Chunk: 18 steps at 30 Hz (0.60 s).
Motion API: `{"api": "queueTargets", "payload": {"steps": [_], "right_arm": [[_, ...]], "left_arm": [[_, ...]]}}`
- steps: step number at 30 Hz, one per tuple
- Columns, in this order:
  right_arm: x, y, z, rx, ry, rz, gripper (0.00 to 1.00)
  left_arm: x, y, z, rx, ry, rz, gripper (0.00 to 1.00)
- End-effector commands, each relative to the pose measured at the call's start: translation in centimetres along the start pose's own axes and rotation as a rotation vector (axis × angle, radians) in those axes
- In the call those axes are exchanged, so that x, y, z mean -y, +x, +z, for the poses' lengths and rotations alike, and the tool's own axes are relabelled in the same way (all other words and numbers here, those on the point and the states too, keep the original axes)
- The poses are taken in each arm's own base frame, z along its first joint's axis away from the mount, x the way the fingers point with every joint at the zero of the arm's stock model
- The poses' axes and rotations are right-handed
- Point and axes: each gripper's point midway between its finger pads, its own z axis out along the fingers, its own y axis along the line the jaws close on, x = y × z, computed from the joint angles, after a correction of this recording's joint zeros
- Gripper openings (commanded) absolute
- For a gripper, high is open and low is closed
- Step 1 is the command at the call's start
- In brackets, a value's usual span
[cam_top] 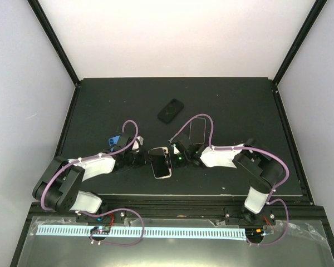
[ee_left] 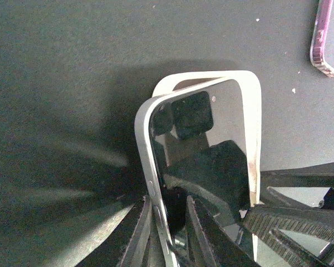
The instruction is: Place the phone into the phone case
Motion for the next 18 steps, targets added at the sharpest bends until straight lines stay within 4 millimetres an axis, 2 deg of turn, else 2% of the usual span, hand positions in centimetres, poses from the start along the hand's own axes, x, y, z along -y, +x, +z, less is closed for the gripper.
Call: {"api": "queueTargets", "payload": {"steps": [1, 7, 10, 15, 18], "right_arm": [[0.0, 1.1, 0.4, -0.031, -0.028, -0.001, 0.34], [-0.4, 0.7, 0.3, -0.023, -0.038, -0.014, 0.34], [-0.5, 0.5, 0.2, -0.014, -0.042, -0.02, 0.34], [-0.2, 0.5, 0.3, -0.014, -0.031, -0.014, 0.36], [-0.1, 0.3, -0.4, 0.001, -0.02, -0.012, 0.36]], "left_arm": [[2.7, -1.5, 0.2, 0.031, 0.064, 0.074, 0.19], [4.6, -1.6, 0.6, 0.029, 0.098, 0.111, 0.19], [4.9, -1.2, 1.2, 0.011, 0.093, 0.116, 0.19], [2.6, -0.7, 2.1, -0.008, -0.005, 0.049, 0.23], [1.5, -1.7, 2.0, 0.024, -0.096, 0.032, 0.26]]}}
